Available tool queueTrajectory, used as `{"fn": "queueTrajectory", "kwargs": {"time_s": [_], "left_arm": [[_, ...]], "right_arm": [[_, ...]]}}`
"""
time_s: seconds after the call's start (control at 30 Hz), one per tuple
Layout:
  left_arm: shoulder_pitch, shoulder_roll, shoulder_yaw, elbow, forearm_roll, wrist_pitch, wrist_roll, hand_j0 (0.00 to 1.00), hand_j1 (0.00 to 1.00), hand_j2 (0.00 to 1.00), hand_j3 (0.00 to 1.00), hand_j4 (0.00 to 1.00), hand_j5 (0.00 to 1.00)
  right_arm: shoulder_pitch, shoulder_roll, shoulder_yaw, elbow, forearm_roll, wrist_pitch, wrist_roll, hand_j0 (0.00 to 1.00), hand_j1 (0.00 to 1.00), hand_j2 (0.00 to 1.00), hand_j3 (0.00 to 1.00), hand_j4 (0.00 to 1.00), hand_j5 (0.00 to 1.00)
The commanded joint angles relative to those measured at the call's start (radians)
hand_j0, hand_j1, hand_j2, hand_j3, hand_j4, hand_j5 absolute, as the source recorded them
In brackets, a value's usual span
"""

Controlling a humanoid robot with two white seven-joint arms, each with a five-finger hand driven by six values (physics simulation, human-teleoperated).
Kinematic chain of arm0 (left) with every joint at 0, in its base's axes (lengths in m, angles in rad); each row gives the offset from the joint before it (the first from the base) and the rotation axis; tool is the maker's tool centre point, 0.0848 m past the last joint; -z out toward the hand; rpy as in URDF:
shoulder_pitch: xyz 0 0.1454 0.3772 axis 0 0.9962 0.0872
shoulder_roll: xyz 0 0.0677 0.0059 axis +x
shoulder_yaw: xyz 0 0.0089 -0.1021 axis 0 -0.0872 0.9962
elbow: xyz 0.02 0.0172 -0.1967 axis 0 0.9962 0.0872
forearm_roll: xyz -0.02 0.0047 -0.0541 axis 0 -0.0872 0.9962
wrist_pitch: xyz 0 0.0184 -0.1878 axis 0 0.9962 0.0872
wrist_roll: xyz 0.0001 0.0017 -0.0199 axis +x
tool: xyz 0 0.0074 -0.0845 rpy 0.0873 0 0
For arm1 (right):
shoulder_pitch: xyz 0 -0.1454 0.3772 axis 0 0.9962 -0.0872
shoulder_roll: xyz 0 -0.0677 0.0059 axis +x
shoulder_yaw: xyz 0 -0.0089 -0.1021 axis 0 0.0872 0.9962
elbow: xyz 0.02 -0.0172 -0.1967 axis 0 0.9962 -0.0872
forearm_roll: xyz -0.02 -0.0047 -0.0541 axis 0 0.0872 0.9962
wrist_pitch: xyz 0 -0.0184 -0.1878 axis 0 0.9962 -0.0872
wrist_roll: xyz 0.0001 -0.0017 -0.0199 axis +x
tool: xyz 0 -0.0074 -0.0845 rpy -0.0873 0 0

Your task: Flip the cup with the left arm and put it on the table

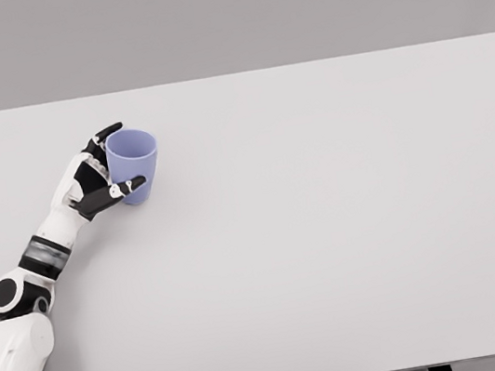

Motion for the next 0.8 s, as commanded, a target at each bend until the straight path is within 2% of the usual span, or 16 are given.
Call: {"fn": "queueTrajectory", "kwargs": {"time_s": [0.0, 0.3, 0.5, 0.77], "left_arm": [[0.0, 0.001, 0.0, -0.004, 0.006, 0.0, 0.0, 0.87, 0.87, 0.87, 0.87, 0.87, 0.87], [0.0, 0.001, 0.0, -0.009, 0.006, 0.0, 0.0, 0.88, 0.88, 0.88, 0.88, 0.88, 0.88], [0.003, 0.003, 0.002, -0.01, 0.005, -0.014, 0.0, 0.98, 0.98, 0.98, 0.98, 0.98, 0.98], [0.005, 0.007, 0.002, -0.012, 0.006, -0.016, 0.0, 0.99, 0.99, 0.99, 0.99, 0.99, 0.99]], "right_arm": [[0.0, 0.0, 0.0, 0.0, 0.0, 0.0, 0.0, 1.0, 1.0, 1.0, 1.0, 1.0, 1.0], [0.0, 0.0, 0.0, 0.0, 0.0, 0.0, 0.0, 1.0, 1.0, 1.0, 1.0, 1.0, 1.0], [0.0, 0.0, 0.0, 0.0, 0.0, 0.0, 0.0, 1.0, 1.0, 1.0, 1.0, 1.0, 1.0], [0.0, 0.0, 0.0, 0.0, 0.0, 0.0, 0.0, 1.0, 1.0, 1.0, 1.0, 1.0, 1.0]]}}
